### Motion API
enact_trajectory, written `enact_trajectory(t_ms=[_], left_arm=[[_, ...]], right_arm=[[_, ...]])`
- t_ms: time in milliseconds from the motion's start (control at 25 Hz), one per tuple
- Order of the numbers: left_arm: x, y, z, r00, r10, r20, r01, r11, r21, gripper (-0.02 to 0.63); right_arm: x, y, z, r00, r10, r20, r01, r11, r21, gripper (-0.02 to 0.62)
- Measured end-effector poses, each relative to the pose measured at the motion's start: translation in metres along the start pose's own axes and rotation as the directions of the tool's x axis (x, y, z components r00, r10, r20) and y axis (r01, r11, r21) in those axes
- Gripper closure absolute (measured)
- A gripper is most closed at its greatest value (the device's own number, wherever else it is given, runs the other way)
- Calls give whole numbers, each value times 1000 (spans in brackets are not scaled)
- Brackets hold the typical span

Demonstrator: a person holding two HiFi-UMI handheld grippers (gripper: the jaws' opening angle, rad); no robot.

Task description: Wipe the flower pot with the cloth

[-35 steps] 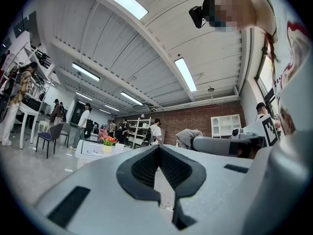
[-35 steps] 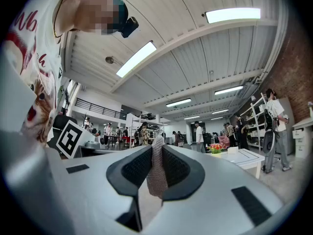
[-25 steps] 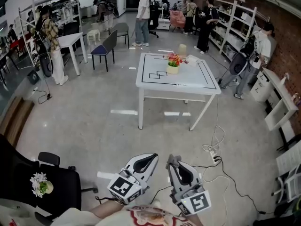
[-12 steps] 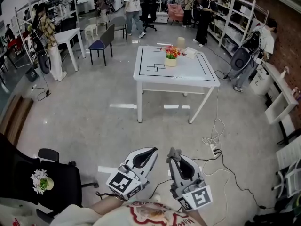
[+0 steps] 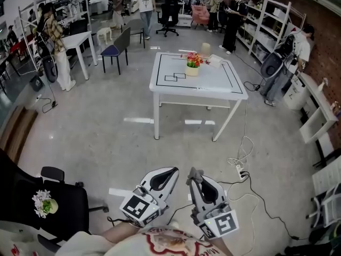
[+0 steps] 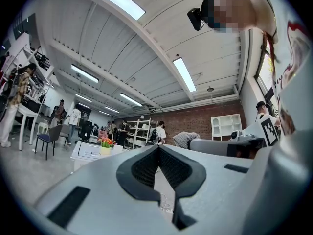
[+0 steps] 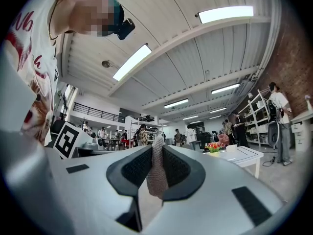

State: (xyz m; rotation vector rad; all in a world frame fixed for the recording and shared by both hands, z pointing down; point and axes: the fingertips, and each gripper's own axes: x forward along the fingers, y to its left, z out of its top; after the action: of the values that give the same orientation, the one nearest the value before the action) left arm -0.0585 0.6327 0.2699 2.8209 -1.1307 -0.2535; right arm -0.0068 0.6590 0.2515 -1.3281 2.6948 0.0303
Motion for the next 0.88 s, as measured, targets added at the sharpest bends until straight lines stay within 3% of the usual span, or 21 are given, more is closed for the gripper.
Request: enact_trajectory(t_ms=[880], left_arm=[[41,-46,-27,999,45,-22,-45,999,-12,604]], right_arm=[[-36,-49,-9,999,33,-16,-32,999,37,540]])
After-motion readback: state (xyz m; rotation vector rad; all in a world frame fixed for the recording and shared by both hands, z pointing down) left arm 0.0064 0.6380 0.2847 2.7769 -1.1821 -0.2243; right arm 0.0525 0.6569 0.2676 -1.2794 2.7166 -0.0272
